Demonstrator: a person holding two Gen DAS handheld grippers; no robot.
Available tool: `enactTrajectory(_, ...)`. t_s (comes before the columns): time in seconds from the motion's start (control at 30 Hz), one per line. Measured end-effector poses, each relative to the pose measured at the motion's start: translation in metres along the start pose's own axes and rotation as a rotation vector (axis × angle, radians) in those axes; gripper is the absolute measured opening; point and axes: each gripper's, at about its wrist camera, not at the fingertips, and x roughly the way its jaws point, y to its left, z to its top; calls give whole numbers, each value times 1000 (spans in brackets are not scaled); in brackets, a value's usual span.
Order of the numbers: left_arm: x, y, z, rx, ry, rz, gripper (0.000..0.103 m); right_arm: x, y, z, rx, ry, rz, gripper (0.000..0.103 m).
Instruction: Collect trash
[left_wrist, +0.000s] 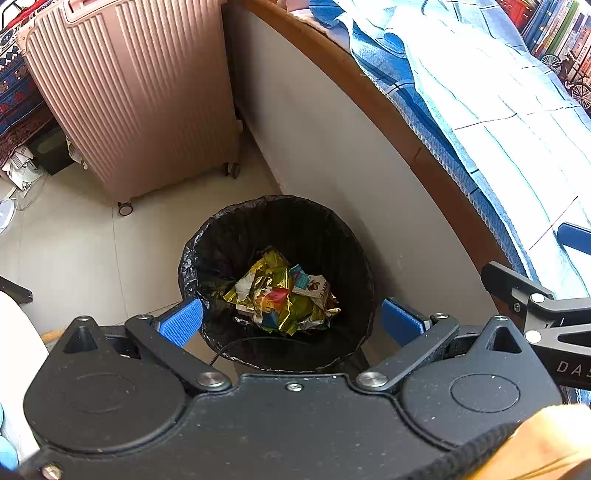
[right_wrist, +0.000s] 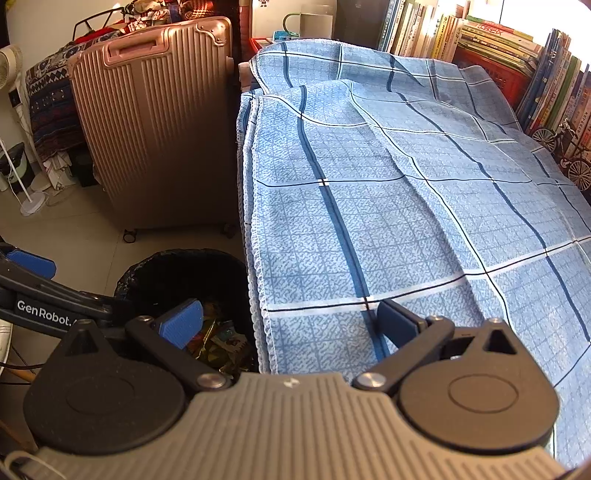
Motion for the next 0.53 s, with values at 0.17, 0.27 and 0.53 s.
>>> enactTrajectory(0.17, 1, 0, 0, -2, 7, 1, 103, 0, 0, 0, -5, 0, -2, 103)
enactTrajectory(0.27, 2, 0, 0, -8, 10, 2, 103, 0, 1, 0, -8, 0, -3, 103)
enactTrajectory(0.53, 1, 1, -1, -14, 1, 12, 103, 0, 2, 0, -16, 0, -7, 103)
